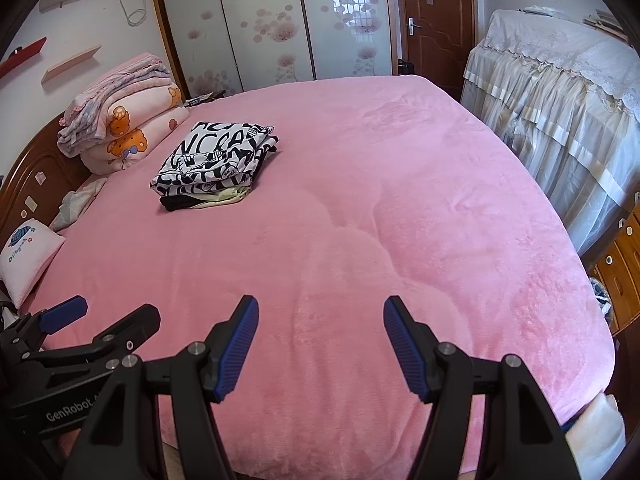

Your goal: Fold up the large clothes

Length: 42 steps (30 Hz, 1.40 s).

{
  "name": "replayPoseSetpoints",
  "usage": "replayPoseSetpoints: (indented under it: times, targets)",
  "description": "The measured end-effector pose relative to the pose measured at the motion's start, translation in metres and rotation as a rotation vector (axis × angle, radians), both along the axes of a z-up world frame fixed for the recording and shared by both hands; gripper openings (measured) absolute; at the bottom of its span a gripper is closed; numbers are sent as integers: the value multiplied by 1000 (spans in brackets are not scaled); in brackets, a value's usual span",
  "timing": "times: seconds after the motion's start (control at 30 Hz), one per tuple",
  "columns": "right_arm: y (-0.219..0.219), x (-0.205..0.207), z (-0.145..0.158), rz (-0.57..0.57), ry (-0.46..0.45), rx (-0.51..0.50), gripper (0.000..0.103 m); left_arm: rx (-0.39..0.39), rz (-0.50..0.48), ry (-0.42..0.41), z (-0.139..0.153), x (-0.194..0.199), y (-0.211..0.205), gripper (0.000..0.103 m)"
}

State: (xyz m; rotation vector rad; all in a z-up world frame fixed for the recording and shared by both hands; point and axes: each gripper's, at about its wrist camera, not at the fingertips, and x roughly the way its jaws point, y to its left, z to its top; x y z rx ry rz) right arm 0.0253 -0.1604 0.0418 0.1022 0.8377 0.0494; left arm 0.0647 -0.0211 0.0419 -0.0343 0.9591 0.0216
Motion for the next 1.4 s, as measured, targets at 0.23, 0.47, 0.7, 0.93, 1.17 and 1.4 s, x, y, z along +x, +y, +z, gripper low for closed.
replayPoseSetpoints:
  times: [0.23,0.47,0.7,0.93,1.17,1.4]
  targets:
    - [0,0,-1,-1,2,2,65,8,4,4,-2,0,-1,102]
    - [0,-1,-2,-3,5,5,65,9,5,6,-3,-1,0,102]
    - [0,-1,-1,-3,5,4,65,12,6,9,-3,-3,-1,102]
    - [0,-1,-2,-6,7,3,65,14,6,12,-4,-5,0,102]
    - [-1,-1,-2,-4,6,4,65,20,5,9,-5,-6,0,102]
    - [-1,-3,-5,-9,9,4,65,21,4,15,-5,-6,1,102]
